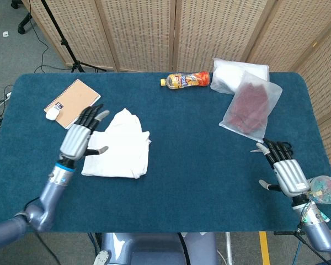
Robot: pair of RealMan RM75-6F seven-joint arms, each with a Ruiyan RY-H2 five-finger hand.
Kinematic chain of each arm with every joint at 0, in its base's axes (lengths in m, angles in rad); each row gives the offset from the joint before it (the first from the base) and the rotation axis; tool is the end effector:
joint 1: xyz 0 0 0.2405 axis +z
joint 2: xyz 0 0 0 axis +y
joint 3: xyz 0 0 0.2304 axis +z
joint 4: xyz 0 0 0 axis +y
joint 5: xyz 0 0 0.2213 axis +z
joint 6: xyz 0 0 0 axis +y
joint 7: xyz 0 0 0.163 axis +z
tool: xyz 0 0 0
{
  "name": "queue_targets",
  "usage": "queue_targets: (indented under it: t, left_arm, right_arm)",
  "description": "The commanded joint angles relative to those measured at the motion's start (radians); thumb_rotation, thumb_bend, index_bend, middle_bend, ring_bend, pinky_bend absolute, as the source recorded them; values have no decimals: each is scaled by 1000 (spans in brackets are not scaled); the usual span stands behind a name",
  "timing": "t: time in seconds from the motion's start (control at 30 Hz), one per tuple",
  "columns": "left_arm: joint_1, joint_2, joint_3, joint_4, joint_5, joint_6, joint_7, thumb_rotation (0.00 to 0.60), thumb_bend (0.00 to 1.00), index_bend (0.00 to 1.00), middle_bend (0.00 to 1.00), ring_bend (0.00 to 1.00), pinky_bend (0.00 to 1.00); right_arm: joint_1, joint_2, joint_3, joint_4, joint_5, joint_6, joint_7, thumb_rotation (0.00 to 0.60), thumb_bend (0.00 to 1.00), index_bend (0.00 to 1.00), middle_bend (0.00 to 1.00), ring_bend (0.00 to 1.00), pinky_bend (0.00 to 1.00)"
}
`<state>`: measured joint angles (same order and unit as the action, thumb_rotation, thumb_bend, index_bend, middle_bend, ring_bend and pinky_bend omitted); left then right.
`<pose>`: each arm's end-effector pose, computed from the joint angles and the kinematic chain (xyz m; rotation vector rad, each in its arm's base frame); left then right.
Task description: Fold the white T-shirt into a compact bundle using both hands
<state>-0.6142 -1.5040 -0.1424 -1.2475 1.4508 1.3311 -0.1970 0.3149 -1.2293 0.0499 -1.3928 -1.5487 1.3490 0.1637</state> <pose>-0.1723 0.3537 0.0473 -1.5903 -0.8459 -1.3740 -0.2750 -0.2698 0.1039 1.5939 -0.8804 1.0331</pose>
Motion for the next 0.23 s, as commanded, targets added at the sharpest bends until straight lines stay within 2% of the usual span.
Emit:
queue_targets:
  t: [0.03,0.23]
  left_arm:
    - [170,229,62,-213,-125,-2,154,600,0,0,0,0,0]
    - [299,305,108,-282,-217,22,136,600,0,0,0,0,0]
  right_arm:
    - [-23,-23,31,-14,52,33,-116,600,0,0,0,0,0]
    - [-38,-40,55,-42,107,40,-207,600,0,0,0,0,0]
